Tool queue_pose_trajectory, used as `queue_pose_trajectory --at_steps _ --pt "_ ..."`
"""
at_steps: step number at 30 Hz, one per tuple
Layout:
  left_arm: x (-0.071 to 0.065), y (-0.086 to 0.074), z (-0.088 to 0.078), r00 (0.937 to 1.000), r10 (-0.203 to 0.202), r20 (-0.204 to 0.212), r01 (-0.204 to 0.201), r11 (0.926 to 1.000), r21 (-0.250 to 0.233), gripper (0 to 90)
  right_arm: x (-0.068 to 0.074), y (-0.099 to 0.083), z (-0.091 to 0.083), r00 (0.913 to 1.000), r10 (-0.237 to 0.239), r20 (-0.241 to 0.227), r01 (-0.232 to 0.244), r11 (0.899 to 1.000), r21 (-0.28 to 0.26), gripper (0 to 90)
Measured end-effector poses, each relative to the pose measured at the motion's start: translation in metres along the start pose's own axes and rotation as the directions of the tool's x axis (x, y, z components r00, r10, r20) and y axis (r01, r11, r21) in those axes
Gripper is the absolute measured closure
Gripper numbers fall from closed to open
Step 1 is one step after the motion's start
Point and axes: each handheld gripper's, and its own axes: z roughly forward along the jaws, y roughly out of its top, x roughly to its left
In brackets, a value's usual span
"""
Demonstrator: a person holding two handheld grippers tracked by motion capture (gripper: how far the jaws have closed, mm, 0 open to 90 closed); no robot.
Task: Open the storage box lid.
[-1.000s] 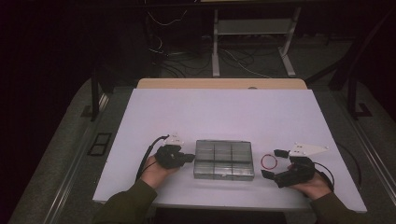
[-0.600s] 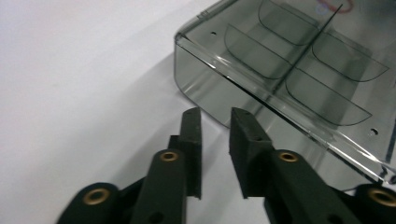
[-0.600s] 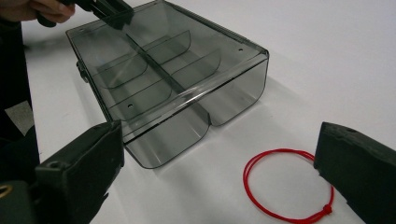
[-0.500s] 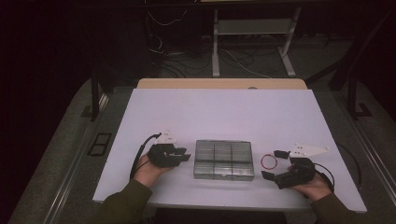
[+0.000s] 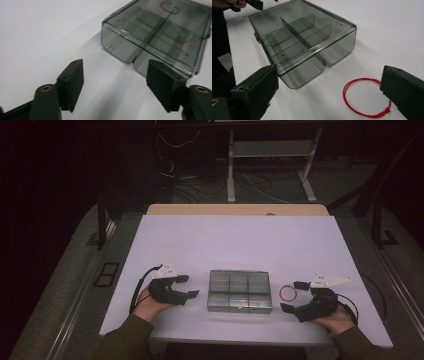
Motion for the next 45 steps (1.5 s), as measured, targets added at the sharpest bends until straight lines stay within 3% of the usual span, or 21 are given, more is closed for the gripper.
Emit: queue_pose_trajectory --at_steps 7,11,13,16,23,34,37,45 --pt "-0.008 -0.007 -0.007 0.9997 0.014 0.02 -0.014 0.9998 -0.017 24.2 -0.001 -0.002 -0.001 0.9999 0.014 0.008 -0.014 1.0 0.006 1.5" --pt "-0.01 -0.01 -0.01 0.9994 0.019 0.029 -0.018 0.9994 -0.028 24.1 -0.002 -0.002 -0.003 0.9999 0.012 -0.001 -0.012 1.0 0.007 6.3" --pt "-0.011 -0.011 -0.009 0.9992 0.02 0.034 -0.019 0.9995 -0.027 24.2 -0.002 -0.003 -0.003 0.9998 0.017 -0.008 -0.017 1.0 0.009 15.1" --pt "-0.011 -0.011 -0.009 0.999 0.023 0.039 -0.022 0.9994 -0.026 25.0 -0.002 -0.003 -0.004 0.9997 0.02 -0.016 -0.02 1.0 0.002 16.2" --pt "-0.012 -0.011 -0.008 0.9985 0.026 0.048 -0.025 0.9995 -0.018 29.1 -0.003 -0.003 -0.004 0.999 0.023 -0.039 -0.023 1.0 0.002 35.0" --pt "-0.016 -0.009 -0.01 0.9962 0.05 0.071 -0.048 0.9986 -0.022 52.0 0.001 -0.004 0.0 0.9953 -0.016 -0.095 0.019 1.0 0.023 72.6" --pt "-0.016 -0.008 -0.01 0.9958 0.035 0.084 -0.033 0.9991 -0.027 59.8 0.002 -0.005 0.001 0.9932 -0.035 -0.111 0.039 0.999 0.035 80.8" --pt "-0.018 -0.006 -0.01 0.9934 0.02 0.113 -0.019 0.9998 -0.006 82.4 0.002 -0.005 0.003 0.9897 -0.048 -0.135 0.055 0.997 0.054 88.0"
